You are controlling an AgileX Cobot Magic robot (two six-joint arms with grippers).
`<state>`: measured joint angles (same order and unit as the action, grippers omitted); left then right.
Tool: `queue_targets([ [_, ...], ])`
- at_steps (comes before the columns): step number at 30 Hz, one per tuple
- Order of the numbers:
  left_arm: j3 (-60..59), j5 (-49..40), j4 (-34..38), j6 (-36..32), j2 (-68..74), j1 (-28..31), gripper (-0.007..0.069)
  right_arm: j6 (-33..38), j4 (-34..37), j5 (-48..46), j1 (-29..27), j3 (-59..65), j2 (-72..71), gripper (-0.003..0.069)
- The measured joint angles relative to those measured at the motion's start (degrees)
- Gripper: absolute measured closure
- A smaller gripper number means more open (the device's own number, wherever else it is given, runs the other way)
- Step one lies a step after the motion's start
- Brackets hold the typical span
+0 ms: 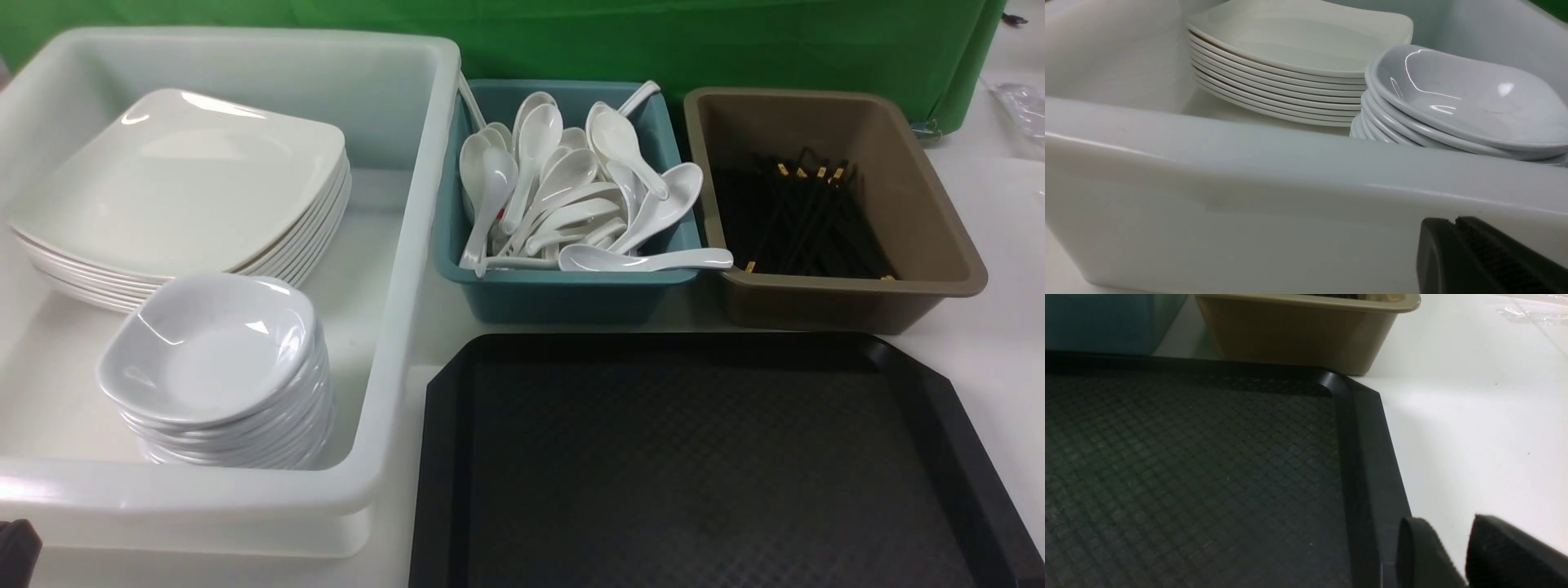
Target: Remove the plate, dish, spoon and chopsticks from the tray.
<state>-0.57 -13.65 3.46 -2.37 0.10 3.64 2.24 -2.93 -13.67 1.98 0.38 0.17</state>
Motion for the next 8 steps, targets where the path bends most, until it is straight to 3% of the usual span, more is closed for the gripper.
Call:
queue_targets([
  [8, 0.0, 0.0, 0.0, 0.0, 0.0, 0.0, 0.0607, 0.0, 0.0, 0.0, 0.0, 0.0, 0.0, 0.0419],
])
